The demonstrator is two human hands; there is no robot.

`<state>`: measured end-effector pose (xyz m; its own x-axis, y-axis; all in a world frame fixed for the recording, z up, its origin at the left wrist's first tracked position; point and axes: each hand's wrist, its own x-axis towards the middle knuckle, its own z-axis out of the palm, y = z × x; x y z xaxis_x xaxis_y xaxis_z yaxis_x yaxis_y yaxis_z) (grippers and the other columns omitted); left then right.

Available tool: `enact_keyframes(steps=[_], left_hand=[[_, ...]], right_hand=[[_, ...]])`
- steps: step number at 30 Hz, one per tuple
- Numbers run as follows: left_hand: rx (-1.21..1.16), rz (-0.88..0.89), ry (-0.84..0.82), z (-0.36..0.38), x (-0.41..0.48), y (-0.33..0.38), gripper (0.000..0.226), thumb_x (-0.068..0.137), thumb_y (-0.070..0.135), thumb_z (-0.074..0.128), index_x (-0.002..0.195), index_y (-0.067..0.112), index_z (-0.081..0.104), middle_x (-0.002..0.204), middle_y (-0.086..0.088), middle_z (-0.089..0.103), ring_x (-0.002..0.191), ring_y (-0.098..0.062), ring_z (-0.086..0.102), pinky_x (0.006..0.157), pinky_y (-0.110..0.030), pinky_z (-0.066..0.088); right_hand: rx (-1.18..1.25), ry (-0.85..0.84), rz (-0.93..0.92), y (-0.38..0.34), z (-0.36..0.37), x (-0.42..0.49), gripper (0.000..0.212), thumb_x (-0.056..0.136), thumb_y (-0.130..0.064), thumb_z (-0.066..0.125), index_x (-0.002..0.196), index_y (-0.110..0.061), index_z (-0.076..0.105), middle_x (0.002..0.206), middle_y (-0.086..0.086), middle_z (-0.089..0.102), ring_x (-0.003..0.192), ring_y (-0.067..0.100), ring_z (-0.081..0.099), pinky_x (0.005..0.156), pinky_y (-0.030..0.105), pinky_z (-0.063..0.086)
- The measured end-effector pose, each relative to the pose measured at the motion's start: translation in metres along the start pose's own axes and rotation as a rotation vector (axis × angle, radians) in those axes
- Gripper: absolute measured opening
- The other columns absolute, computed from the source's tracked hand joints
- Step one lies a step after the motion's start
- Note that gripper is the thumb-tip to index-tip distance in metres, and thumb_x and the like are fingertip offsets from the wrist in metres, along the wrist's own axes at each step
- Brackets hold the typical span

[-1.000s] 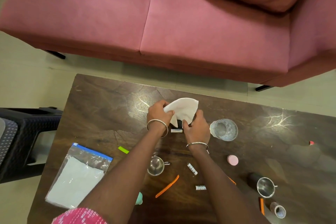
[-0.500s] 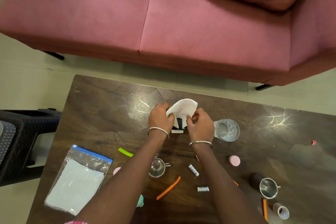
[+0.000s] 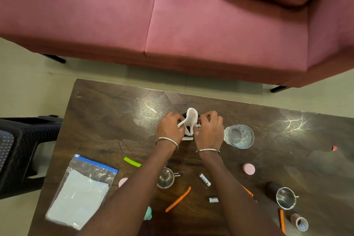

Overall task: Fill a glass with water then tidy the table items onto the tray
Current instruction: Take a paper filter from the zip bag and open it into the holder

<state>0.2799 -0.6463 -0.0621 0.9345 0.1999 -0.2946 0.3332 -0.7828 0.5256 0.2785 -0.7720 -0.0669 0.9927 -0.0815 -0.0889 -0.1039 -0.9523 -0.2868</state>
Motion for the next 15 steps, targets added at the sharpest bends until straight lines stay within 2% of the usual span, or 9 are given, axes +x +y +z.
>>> enact_keyframes(steps=[3,7,11,13,15], left_hand=[[-0.039,-0.013,0.008,0.001,0.0,-0.001,0.02,0.073,0.011,0.06,0.092,0.018,0.064,0.088,-0.002,0.063,0.08,-0.023,0.058,0.066,-0.031,0.045],[-0.126,-0.044,0.028,0.002,-0.003,-0.006,0.032,0.068,0.019,0.065,0.096,0.028,0.051,0.079,0.013,0.051,0.073,-0.012,0.051,0.06,-0.024,0.038],[-0.139,-0.061,0.033,0.005,-0.003,-0.006,0.035,0.071,0.02,0.066,0.099,0.028,0.047,0.078,0.013,0.048,0.072,-0.013,0.051,0.06,-0.025,0.036],[-0.126,-0.061,0.023,0.007,-0.003,-0.006,0.033,0.072,0.016,0.065,0.098,0.026,0.048,0.078,0.012,0.049,0.073,-0.018,0.055,0.06,-0.026,0.039],[-0.127,-0.074,0.015,0.009,-0.003,-0.005,0.033,0.072,0.014,0.064,0.099,0.025,0.049,0.077,0.011,0.049,0.074,-0.02,0.057,0.06,-0.027,0.039]], right_hand=[[0.079,-0.009,0.023,0.001,0.002,0.0,0.029,0.077,-0.018,0.071,0.102,-0.008,0.06,0.106,0.01,0.057,0.093,0.03,0.055,0.073,0.041,0.052],[0.375,-0.006,0.159,0.004,0.005,0.001,0.047,0.077,-0.03,0.073,0.113,-0.017,0.047,0.108,0.004,0.058,0.093,0.025,0.059,0.071,0.039,0.054],[0.311,-0.07,0.192,0.01,0.011,0.007,0.025,0.084,-0.033,0.067,0.098,-0.013,0.059,0.092,0.005,0.061,0.086,0.026,0.059,0.069,0.036,0.048],[0.308,-0.113,0.228,0.012,0.012,0.01,0.016,0.084,-0.027,0.067,0.09,-0.014,0.058,0.087,0.005,0.062,0.084,0.027,0.059,0.068,0.036,0.047],[0.313,-0.162,0.257,0.012,0.012,0.012,0.016,0.081,-0.022,0.067,0.084,-0.017,0.052,0.084,0.005,0.063,0.082,0.028,0.06,0.065,0.034,0.043]])
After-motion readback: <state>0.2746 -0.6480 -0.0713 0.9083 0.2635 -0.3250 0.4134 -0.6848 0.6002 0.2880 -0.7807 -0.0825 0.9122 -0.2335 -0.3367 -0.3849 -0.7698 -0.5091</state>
